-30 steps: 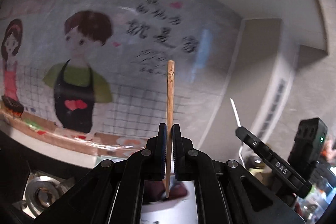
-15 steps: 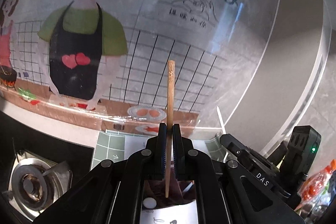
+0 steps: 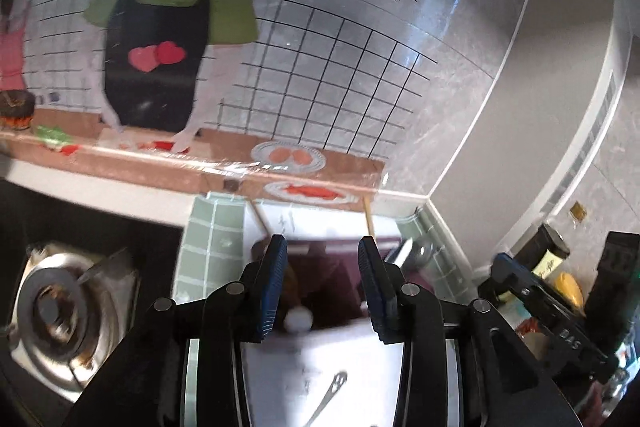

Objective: Organize utensils
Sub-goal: 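Drop the white spoon and chopstick into the caddy, opening both tools, then grasp the dark metal spoon on the mat with the right tool and lift it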

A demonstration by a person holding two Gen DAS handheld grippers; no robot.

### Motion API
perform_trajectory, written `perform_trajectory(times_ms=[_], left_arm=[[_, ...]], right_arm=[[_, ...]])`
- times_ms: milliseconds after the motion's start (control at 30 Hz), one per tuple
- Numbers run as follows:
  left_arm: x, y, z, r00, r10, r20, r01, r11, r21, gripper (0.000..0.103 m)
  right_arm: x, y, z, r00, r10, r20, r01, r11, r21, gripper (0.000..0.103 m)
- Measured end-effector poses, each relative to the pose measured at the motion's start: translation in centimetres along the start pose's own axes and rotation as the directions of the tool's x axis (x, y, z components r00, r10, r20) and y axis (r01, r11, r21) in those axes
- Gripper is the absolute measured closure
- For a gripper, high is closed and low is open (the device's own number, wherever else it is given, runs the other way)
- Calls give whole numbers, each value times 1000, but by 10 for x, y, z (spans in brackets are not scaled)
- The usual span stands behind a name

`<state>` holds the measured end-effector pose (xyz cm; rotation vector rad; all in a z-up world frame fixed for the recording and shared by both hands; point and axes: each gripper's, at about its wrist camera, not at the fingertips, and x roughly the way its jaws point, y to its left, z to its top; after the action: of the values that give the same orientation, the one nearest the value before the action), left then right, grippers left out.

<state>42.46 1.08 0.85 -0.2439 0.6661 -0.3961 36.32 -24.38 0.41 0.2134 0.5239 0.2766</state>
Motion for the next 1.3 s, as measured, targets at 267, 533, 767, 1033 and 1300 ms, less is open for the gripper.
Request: perform_trajectory(times_ms=[267, 533, 767, 1033, 1300], left_arm=[[-47, 7, -55, 997, 57, -51, -58, 998, -22, 61], [-52, 26, -119, 972, 157, -172, -158, 987, 9, 59], [-61, 42, -134, 964, 191, -184, -205, 977, -55, 59], [-75, 58, -139, 957, 230, -178, -247, 966, -80, 59], [-69, 49, -155, 959, 210, -189, -221, 974, -43, 58]], right_arm=[[-28, 30, -65, 967, -57, -249, 40, 996, -75, 77], [-26, 49, -147, 888, -54, -457, 15, 996, -88, 78], [-5, 65, -170, 859, -68, -508, 51, 998, -47, 78], [10, 70, -178, 847, -127, -517, 109, 992, -64, 77], [16, 79, -182, 844, -161, -511, 118, 986, -116, 79]])
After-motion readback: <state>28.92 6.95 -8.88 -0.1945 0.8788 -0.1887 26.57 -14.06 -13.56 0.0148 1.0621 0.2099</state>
